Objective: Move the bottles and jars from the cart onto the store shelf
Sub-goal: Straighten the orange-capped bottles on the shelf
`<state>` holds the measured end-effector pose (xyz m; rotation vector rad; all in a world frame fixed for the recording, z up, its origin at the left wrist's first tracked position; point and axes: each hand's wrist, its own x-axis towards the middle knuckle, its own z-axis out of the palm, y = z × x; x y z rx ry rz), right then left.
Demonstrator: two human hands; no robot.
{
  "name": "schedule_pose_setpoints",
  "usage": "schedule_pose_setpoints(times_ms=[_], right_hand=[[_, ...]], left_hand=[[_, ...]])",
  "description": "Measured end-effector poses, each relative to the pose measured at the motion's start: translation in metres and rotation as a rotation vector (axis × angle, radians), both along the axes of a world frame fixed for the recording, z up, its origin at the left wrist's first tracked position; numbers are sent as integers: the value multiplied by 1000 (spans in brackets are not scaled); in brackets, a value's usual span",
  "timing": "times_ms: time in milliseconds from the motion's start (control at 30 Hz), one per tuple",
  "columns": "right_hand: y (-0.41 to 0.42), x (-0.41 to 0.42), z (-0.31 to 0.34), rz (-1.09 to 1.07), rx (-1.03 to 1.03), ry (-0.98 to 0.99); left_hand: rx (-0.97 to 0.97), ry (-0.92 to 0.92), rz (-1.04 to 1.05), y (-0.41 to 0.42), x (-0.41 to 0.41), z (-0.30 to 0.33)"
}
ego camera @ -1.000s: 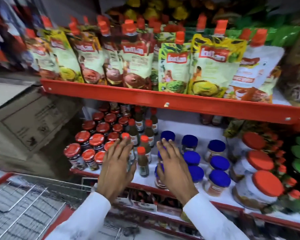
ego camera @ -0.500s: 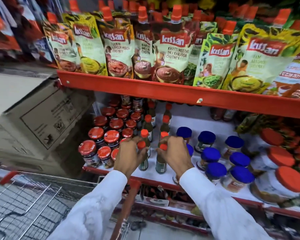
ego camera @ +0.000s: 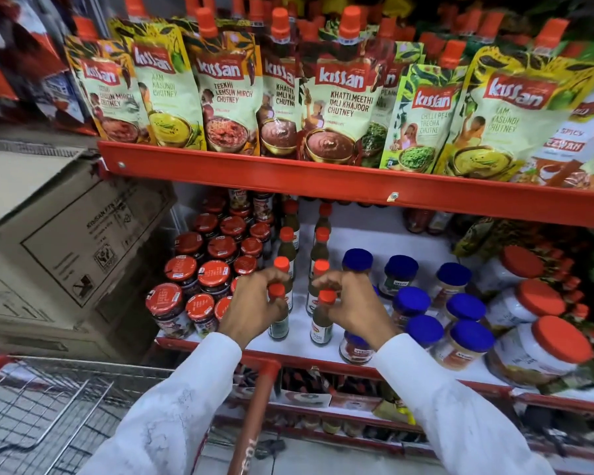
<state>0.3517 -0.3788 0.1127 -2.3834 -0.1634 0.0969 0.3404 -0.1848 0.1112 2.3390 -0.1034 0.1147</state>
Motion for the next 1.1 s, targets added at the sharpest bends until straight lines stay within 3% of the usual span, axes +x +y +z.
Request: schedule_pose_setpoints(times_ms=[333, 567, 800, 967, 1100], right_hand=[[4, -5, -4, -119, -29, -21], [5, -2, -4, -78, -42, 7], [8, -3, -6, -55, -47, 6], [10, -5, -8, -57, -45, -36], [10, -6, -8, -53, -39, -30]], left_hand=[[56, -31, 142, -11, 0, -2], [-31, 29, 64, -2, 5, 2], [30, 49, -92, 2, 2, 2], [68, 2, -161, 2, 0, 1], [39, -80, -102, 2, -3, -2]])
